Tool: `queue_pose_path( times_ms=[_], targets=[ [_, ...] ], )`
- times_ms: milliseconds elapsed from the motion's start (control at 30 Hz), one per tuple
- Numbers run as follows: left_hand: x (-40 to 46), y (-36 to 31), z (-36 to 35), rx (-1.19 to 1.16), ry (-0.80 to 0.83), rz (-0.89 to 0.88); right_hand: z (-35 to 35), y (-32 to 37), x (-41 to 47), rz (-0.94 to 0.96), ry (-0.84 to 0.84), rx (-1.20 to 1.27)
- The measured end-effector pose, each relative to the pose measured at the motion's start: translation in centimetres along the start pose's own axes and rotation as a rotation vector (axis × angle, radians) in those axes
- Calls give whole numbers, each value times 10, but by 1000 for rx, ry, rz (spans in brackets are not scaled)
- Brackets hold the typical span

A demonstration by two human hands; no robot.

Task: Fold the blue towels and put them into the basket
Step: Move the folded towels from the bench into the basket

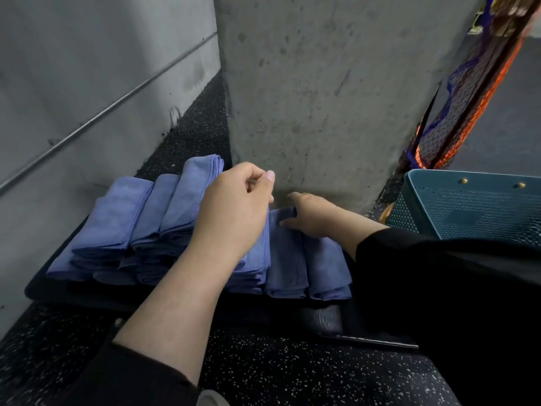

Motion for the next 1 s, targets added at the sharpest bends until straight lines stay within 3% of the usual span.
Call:
queue_pose_path(
  times_ms=[167,433,567,800,1000],
  targets=[
    [6,1,0,-27,-10,10,-10,6,16,16,173,-29],
    [12,-2,-4,-40,-22,-1,-1,7,22,44,63,91],
    [12,-3,-5,-42,-41,-23,11,3,13,77,-59,295],
    [12,2,-4,-72,-54,12,43,1,-33,82,-369,895],
    [4,10,-30,-119,235,148,102,8,-78,107,-554,1149]
  ],
)
Point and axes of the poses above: each hand's wrist, its own x-axis towards the middle knuckle, its own z-axis out of the back of the hand, y = z × x, the point moved 5 cm from there along x, towards the middle knuckle, and after that the axes turned 1 degree about -z, right-handed, at the moved point
